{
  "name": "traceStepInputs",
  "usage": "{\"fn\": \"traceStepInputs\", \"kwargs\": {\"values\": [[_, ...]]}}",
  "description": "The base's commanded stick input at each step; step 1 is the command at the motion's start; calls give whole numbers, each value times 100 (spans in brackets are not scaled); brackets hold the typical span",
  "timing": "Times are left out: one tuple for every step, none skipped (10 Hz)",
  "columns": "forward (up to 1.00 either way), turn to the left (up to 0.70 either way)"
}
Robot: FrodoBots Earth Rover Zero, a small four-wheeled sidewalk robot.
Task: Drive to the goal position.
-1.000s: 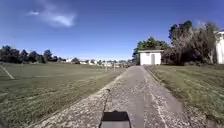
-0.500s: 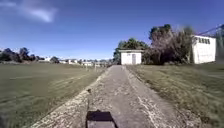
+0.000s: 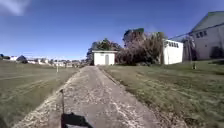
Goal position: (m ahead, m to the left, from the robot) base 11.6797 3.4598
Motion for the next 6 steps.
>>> {"fn": "traceStepInputs", "kwargs": {"values": [[50, 0], [50, 0], [50, 0], [50, 0], [50, 50], [50, 50]]}}
